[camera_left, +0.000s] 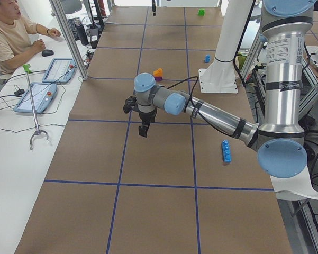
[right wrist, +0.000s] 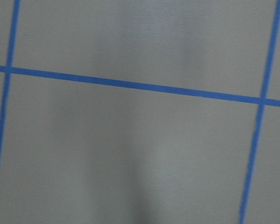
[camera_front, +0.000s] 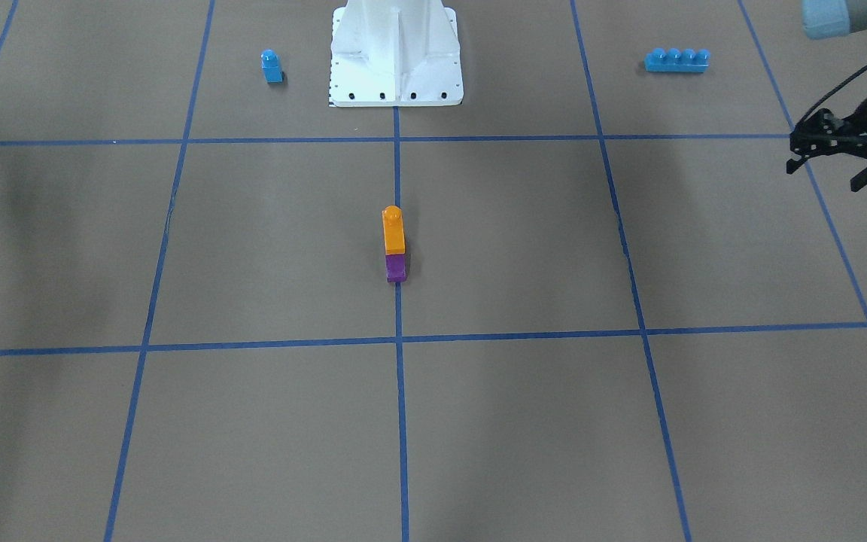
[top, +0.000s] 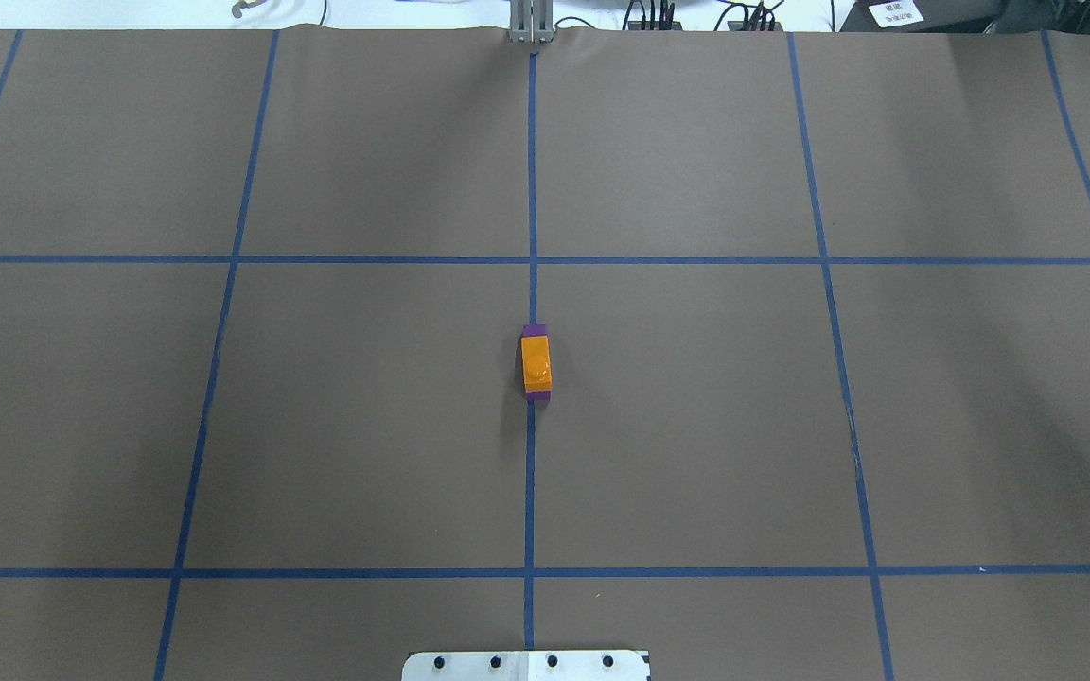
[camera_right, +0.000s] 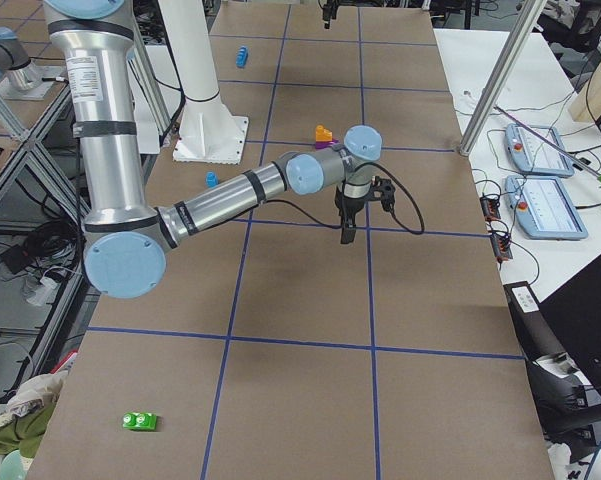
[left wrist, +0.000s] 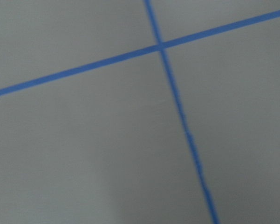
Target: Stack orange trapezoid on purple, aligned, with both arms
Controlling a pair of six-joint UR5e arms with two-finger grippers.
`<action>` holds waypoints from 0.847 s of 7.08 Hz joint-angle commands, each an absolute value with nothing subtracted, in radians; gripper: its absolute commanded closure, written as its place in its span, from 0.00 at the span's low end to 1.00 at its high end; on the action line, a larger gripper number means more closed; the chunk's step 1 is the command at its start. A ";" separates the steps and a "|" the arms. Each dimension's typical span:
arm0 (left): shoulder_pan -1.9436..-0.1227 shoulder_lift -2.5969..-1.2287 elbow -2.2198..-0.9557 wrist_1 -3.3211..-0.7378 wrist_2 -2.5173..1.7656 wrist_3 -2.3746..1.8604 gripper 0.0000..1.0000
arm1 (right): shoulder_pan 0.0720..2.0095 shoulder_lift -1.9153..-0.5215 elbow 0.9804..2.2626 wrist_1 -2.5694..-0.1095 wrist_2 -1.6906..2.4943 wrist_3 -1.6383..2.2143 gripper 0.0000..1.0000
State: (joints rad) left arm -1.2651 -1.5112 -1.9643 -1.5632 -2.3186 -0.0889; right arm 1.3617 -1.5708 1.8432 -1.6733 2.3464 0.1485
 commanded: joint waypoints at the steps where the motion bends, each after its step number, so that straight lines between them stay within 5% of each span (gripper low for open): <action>1: -1.368 -1.477 -1.896 -1.555 -2.330 0.021 0.00 | 1.524 -1.643 1.770 -1.680 2.359 -0.128 0.00; 6: -1.459 -1.438 -1.841 -1.560 -2.390 0.021 0.00 | 1.545 -1.671 1.752 -1.675 2.359 -0.140 0.00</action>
